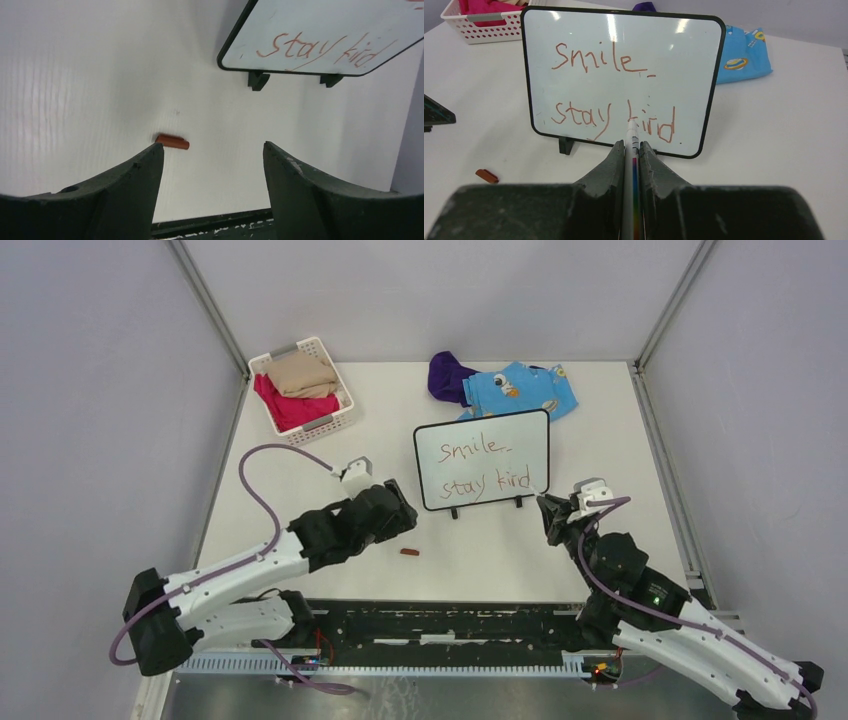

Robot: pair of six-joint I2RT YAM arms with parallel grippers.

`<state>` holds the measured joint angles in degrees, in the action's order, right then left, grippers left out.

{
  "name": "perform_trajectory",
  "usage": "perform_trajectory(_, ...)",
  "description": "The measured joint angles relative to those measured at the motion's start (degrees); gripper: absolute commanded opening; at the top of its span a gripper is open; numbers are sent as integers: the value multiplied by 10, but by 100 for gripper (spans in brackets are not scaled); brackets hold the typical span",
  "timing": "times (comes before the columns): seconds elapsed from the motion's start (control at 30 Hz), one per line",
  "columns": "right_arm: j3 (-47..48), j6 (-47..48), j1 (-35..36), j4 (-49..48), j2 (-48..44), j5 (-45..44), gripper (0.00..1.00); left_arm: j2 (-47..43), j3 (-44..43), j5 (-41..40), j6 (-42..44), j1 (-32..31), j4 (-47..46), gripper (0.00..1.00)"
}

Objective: Write a sentence on the whiteboard
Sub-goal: Close the pen cap at the center of the board.

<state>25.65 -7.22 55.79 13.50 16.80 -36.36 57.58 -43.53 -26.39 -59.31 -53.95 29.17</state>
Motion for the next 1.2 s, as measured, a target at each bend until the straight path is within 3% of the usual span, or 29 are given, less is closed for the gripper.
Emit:
perform_trajectory(0.17, 0, -9, 0, -6, 14, 18, 0, 87, -28, -2, -194, -51, 81, 78)
perform_trajectory(0.37, 0, -22, 0, -9, 16, 31, 0, 152, -30, 12, -319, -91, 106, 76)
perform_trajectory(0.67, 0, -39, 0, -10, 15, 34, 0, 188, -4, 9, -353, -71, 69, 75)
perform_trajectory(1.2, 0, -41, 0, -4, -3, 33, 0, 270, -3, 30, -343, -9, 32, 57)
